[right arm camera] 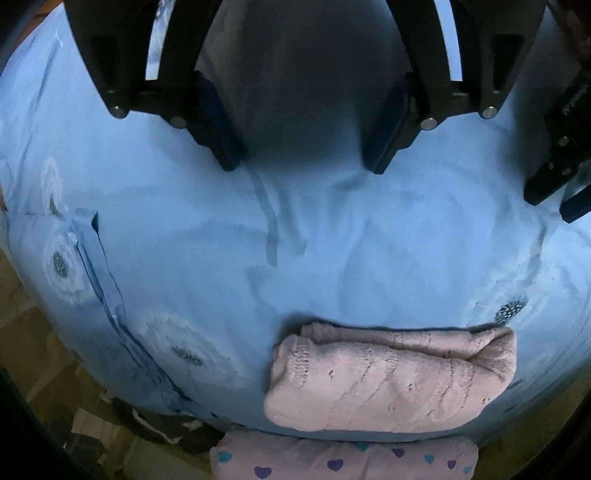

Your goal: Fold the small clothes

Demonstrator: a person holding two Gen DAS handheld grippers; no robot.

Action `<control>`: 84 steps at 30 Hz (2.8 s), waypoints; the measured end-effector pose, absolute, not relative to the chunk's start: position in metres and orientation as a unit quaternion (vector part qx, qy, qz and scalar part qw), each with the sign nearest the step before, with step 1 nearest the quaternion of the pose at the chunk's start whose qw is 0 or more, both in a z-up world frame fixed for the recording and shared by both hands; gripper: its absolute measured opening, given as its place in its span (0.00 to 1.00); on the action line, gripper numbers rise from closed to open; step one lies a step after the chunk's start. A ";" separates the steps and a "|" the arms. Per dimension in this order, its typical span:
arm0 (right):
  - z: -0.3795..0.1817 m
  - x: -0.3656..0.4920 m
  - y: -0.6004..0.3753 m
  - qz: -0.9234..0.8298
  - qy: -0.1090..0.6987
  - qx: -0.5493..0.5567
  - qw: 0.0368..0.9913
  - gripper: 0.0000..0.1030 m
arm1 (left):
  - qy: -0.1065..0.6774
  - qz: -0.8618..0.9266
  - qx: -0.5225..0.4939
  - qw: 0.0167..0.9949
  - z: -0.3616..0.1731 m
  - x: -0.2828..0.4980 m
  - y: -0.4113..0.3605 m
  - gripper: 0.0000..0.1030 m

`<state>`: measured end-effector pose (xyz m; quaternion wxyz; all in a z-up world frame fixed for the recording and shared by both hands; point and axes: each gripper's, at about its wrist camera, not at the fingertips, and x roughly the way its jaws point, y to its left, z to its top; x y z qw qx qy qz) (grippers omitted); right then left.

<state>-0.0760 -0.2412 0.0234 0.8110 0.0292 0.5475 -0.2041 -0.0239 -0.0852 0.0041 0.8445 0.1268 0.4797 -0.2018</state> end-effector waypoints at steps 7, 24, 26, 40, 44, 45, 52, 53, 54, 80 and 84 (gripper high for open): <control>0.016 -0.057 -0.256 -0.206 0.553 0.058 0.805 0.84 | 0.476 -0.193 0.124 0.849 0.001 -0.006 -0.096 0.42; 0.004 -0.036 -0.277 -0.191 0.501 0.056 0.842 1.00 | 0.460 -0.192 0.120 0.858 -0.007 0.032 -0.118 0.63; 0.003 -0.038 -0.278 -0.193 0.481 0.057 0.853 1.00 | 0.455 -0.194 0.114 0.861 -0.008 0.036 -0.119 0.72; 0.002 -0.038 -0.280 -0.198 0.468 0.057 0.859 1.00 | 0.455 -0.198 0.095 0.863 -0.010 0.043 -0.120 0.82; 0.003 -0.039 -0.278 -0.199 0.468 0.057 0.859 1.00 | 0.457 -0.199 0.092 0.862 -0.011 0.043 -0.121 0.84; 0.003 -0.039 -0.278 -0.199 0.468 0.057 0.859 1.00 | 0.458 -0.200 0.091 0.861 -0.011 0.043 -0.120 0.84; 0.003 -0.038 -0.278 -0.199 0.468 0.057 0.859 1.00 | 0.459 -0.199 0.091 0.861 -0.011 0.042 -0.122 0.85; 0.003 -0.038 -0.278 -0.199 0.468 0.056 0.859 1.00 | 0.459 -0.199 0.091 0.861 -0.011 0.042 -0.122 0.85; 0.003 -0.038 -0.278 -0.198 0.468 0.056 0.859 1.00 | 0.458 -0.198 0.091 0.861 -0.011 0.042 -0.122 0.85; 0.002 -0.038 -0.279 -0.197 0.469 0.055 0.859 1.00 | 0.457 -0.197 0.094 0.862 -0.011 0.042 -0.123 0.85; 0.002 -0.038 -0.279 -0.197 0.469 0.055 0.859 1.00 | 0.457 -0.197 0.094 0.862 -0.011 0.041 -0.123 0.85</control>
